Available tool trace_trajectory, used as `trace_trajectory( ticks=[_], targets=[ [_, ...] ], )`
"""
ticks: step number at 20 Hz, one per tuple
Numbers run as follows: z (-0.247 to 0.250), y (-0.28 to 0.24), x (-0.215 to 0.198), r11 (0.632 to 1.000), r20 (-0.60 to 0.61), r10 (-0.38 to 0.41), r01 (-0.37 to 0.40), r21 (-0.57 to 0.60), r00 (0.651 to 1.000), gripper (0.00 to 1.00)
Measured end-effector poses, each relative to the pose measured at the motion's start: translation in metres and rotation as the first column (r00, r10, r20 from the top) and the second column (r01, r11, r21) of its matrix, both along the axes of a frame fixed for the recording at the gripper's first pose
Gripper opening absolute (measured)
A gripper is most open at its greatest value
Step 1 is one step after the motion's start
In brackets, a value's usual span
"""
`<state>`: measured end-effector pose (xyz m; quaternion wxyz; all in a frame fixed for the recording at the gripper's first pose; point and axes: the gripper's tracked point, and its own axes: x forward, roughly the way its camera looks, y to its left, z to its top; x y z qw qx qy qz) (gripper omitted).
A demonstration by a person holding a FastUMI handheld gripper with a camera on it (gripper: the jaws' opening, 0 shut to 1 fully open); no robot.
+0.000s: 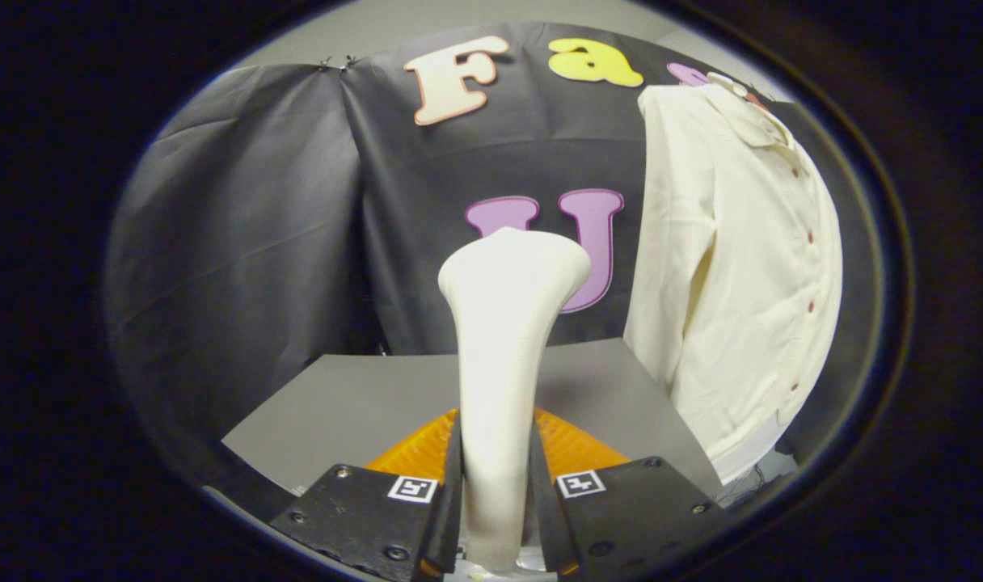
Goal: Iron the clothes twice with a garment steamer, once on the left side and once on the right side.
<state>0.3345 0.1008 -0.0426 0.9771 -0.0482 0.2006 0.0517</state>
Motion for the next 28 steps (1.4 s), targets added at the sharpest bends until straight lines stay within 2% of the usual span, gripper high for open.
trace_trajectory(
  ticks=[4,7,11,14,18,22,25,28],
  targets=[
    [0.019,-0.002,-0.021,0.999,0.074,-0.019,0.021,-0.035,0.997,0.39],
    [0.024,-0.002,-0.039,0.997,0.077,0.002,0.004,-0.078,0.997,0.39],
    [0.033,-0.003,-0.063,0.996,0.098,-0.022,0.031,-0.084,0.995,0.39],
    [0.074,-0.012,-0.079,0.996,0.220,-0.034,0.051,-0.072,0.975,0.39],
    [0.115,-0.049,-0.093,0.991,0.265,-0.111,0.127,-0.044,0.958,0.38],
    [0.151,-0.113,-0.100,0.966,0.324,-0.189,0.234,-0.108,0.927,0.39],
    [0.162,-0.156,-0.093,0.952,0.334,-0.254,0.295,-0.076,0.907,0.38],
    [0.173,-0.186,-0.077,0.939,0.361,-0.269,0.326,-0.107,0.893,0.39]
  ],
)
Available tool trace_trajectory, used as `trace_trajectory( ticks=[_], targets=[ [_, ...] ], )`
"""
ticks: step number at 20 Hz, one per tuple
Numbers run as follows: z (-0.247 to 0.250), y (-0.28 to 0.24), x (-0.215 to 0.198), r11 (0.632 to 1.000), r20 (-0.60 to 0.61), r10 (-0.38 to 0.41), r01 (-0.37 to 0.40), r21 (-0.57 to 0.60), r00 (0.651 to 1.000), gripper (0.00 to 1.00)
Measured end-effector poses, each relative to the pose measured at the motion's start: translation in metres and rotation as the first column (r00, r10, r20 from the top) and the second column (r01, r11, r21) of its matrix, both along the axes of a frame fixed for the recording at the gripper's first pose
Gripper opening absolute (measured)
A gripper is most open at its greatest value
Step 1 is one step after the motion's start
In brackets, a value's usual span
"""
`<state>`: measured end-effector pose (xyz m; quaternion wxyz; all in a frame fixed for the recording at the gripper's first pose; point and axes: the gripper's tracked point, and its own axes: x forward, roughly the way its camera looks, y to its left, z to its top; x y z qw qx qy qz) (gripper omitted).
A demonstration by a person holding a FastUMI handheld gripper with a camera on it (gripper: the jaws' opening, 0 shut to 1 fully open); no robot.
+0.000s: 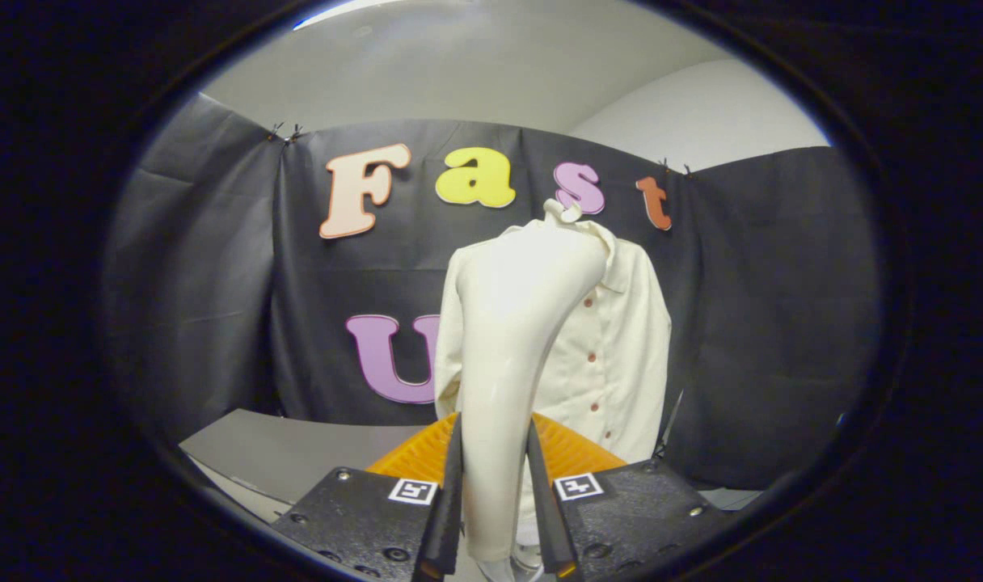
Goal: Iron the clothes twice with a garment steamer, once on the left side and once on the right side.
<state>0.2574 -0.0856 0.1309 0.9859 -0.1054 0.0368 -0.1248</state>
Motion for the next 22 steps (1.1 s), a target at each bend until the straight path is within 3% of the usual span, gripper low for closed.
trace_trajectory(
  ticks=[5,9,14,22],
  targets=[
    [-0.007,-0.040,0.047,0.997,-0.017,-0.055,0.054,-0.054,0.998,0.39],
    [-0.015,-0.056,0.086,0.998,-0.021,-0.064,0.064,-0.013,0.998,0.39],
    [-0.032,-0.050,0.119,0.998,-0.047,0.025,-0.022,0.056,0.999,0.39],
    [-0.063,-0.069,0.138,0.994,-0.117,-0.002,0.015,0.111,0.993,0.39]
  ],
)
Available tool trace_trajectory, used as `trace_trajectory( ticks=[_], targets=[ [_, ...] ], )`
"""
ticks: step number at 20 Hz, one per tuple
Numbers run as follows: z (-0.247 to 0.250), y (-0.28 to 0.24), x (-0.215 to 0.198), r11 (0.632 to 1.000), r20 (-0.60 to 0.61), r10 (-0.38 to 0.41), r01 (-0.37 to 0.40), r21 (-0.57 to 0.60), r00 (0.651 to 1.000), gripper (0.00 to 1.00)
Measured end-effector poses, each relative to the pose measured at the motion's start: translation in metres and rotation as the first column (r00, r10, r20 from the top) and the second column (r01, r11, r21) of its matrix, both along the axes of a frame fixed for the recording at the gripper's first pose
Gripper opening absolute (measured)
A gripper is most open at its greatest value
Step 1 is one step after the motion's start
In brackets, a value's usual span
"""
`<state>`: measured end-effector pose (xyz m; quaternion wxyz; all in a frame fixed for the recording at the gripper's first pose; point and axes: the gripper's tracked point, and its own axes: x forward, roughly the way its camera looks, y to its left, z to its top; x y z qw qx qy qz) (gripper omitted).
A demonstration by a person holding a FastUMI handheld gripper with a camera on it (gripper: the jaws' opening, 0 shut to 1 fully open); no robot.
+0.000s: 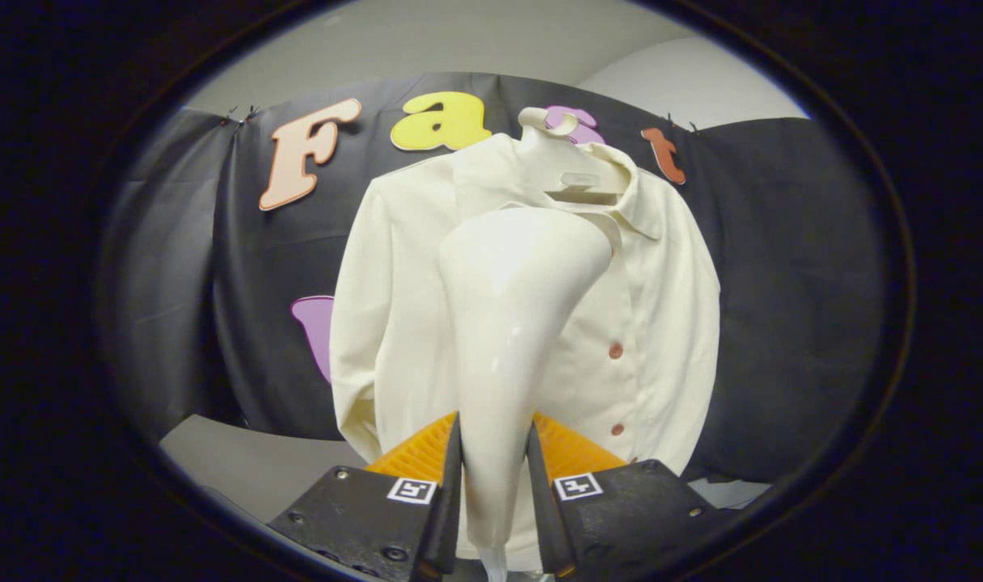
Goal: Iron the clothes twice with a garment steamer, once on the left side and once on the right side.
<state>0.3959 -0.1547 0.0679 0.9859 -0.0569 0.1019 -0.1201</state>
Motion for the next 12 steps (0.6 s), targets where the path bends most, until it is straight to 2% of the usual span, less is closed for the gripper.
trace_trajectory(
  ticks=[6,12],
  targets=[
    [-0.018,-0.007,-0.004,1.000,-0.031,0.001,-0.001,0.005,1.000,0.39],
    [-0.062,-0.026,-0.015,0.999,-0.104,0.008,-0.003,0.045,0.995,0.39]
  ],
)
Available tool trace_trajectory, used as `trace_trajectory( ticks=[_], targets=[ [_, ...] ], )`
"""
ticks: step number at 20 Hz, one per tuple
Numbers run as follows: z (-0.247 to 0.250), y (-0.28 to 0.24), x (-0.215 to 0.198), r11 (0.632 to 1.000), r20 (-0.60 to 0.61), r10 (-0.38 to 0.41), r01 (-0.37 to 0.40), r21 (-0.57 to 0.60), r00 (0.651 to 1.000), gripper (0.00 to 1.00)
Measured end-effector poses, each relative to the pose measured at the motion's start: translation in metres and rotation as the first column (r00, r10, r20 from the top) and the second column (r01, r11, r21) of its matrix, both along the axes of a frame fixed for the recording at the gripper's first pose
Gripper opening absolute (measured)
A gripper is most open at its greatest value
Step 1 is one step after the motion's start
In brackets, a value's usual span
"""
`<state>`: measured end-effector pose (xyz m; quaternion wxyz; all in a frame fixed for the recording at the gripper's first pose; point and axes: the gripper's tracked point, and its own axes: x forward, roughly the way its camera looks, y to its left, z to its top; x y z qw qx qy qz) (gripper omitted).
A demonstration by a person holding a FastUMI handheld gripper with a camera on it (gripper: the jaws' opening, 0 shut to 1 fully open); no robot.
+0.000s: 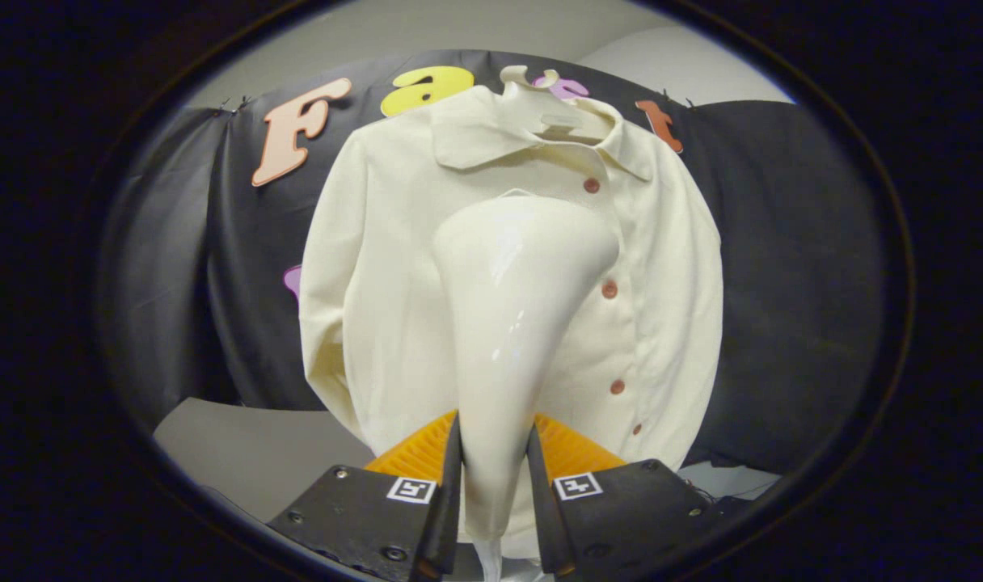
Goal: Iron the clothes twice with a garment steamer, once on the left side and once on the right side.
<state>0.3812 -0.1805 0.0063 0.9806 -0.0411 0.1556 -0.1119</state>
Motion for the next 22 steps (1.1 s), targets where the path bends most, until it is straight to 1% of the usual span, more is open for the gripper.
trace_trajectory(
  ticks=[2,4,10,14,17,19,22],
  targets=[
    [-0.020,-0.009,-0.005,1.000,-0.054,-0.008,0.008,0.006,0.999,0.39],
    [-0.036,-0.017,-0.010,1.000,-0.084,-0.013,0.014,0.011,0.996,0.39],
    [-0.077,-0.031,-0.020,0.999,-0.146,-0.050,0.053,0.013,0.988,0.39],
    [-0.107,-0.033,-0.029,0.998,-0.190,-0.033,0.041,0.041,0.981,0.40],
    [-0.130,-0.037,-0.037,0.999,-0.225,-0.024,0.033,0.039,0.974,0.40],
    [-0.143,-0.038,-0.040,0.999,-0.255,-0.013,0.020,0.028,0.967,0.39],
    [-0.175,-0.042,-0.054,1.000,-0.317,0.009,-0.004,0.016,0.948,0.40]
  ],
)
